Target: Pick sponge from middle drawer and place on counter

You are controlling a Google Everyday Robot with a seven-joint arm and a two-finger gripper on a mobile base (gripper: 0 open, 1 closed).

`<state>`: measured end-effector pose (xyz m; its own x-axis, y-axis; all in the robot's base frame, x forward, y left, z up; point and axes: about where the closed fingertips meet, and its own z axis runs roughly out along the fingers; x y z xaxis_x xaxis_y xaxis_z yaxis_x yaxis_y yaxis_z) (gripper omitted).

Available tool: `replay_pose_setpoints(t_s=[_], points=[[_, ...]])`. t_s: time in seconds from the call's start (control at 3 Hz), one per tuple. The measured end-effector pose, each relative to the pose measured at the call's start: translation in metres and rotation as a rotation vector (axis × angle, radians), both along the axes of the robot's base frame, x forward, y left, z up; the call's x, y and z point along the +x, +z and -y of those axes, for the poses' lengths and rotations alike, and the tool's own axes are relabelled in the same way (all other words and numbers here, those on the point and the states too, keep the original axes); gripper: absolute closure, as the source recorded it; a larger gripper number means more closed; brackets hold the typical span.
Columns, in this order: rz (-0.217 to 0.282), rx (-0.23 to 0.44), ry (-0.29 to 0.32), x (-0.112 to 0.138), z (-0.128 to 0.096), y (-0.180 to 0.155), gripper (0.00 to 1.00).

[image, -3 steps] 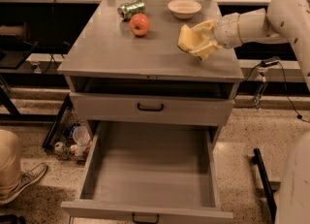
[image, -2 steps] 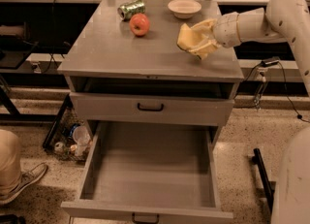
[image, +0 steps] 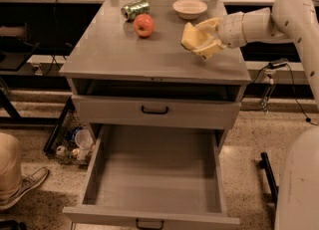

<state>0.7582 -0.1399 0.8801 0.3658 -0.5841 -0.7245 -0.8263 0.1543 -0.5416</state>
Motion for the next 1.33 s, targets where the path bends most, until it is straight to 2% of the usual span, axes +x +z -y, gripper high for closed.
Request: replay_pose_setpoints(t_s=[0.33,0.67,1.0,1.33], points=[[-0.002,0.005,0.008,0.001,-0.002,0.000,0.00],[0.010,0.036,0.000,-0.002,0.005,0.004,0.00],[0.049,0.075,-0.068,-0.011,0.038,0.016,0.00],[0.114,0.086,-0.169,-0.030,0.088,0.040,0.00]])
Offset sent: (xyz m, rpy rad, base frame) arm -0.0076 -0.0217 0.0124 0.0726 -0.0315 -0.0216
